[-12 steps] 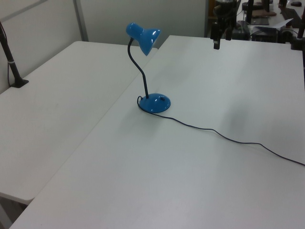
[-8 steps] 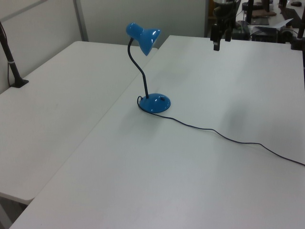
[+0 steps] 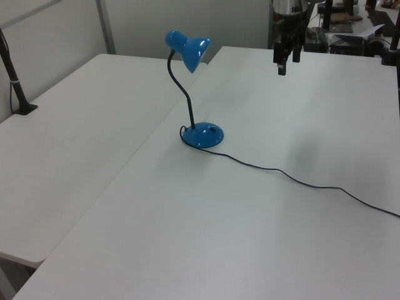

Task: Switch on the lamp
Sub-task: 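Move the gripper toward the blue lamp's base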

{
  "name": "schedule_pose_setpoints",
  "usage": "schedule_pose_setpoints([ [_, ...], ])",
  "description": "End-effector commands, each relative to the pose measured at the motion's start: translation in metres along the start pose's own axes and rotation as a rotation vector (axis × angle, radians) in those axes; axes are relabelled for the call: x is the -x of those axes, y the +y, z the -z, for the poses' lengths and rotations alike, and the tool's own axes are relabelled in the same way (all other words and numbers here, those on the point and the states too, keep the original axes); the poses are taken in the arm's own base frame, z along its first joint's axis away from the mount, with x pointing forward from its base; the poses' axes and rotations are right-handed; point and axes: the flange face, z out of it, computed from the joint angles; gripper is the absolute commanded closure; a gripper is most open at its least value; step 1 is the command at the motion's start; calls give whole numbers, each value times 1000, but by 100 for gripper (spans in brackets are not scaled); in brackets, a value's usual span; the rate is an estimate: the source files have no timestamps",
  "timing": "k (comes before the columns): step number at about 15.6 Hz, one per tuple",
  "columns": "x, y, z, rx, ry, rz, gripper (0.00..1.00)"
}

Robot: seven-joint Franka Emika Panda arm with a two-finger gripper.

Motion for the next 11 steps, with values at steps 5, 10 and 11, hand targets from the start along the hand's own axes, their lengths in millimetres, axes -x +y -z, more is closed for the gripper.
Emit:
schedule_pose_setpoints([
  [5, -13, -9, 0, 2, 22, 13, 0],
  [10, -31, -34, -19, 0, 26, 49, 0],
  [11, -36, -41, -21, -1, 54, 57, 0],
])
